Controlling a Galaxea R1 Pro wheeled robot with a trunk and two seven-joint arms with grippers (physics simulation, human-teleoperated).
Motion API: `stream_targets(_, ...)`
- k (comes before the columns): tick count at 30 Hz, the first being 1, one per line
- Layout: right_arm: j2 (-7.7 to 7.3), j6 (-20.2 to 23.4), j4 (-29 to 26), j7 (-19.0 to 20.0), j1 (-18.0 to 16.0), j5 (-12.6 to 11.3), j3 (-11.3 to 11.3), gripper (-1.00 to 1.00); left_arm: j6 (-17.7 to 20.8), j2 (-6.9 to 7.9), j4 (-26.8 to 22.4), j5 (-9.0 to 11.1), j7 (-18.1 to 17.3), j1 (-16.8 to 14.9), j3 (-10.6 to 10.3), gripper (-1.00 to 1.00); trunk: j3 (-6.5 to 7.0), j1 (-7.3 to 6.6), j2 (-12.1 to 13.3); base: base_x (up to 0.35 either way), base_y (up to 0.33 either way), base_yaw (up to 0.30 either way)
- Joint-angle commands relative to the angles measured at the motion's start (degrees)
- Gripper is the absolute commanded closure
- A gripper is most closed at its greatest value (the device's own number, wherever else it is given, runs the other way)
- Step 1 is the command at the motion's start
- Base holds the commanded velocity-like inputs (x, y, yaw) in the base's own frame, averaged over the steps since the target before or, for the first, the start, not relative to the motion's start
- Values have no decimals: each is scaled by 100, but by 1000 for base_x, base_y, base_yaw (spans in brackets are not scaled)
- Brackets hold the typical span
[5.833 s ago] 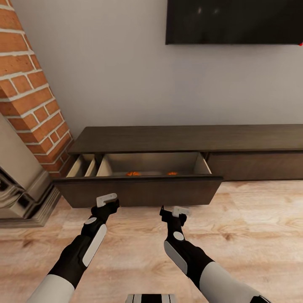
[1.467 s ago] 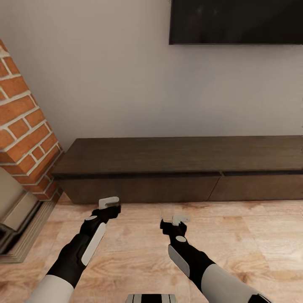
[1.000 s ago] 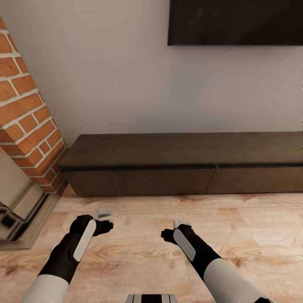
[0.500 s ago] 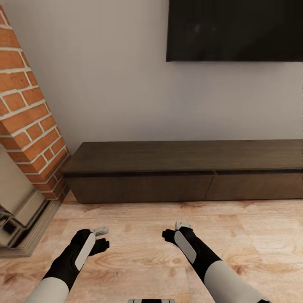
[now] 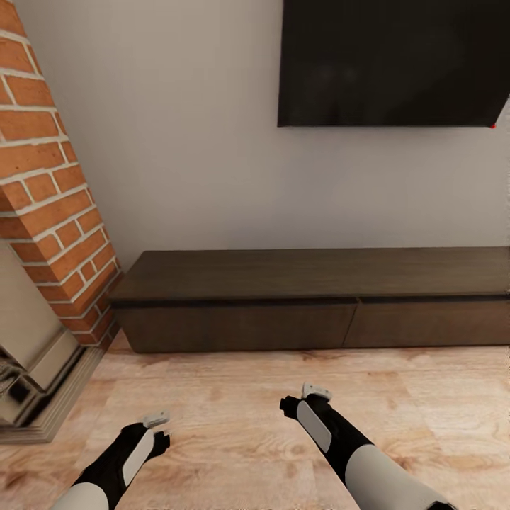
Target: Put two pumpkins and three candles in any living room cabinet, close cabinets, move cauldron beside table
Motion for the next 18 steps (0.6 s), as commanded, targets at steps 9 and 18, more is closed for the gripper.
stream_targets(9,5,-446,273,-52,2,-42,33,-100,-452,67,194,73,45,5,-38,-100,195,-26,10,-283,0,1)
stream_targets(18,-9,-496,348,-47,2,-36,31,-100,-642,55,402,62,45,8,-47,-100,394,-49,22,-107,0,157)
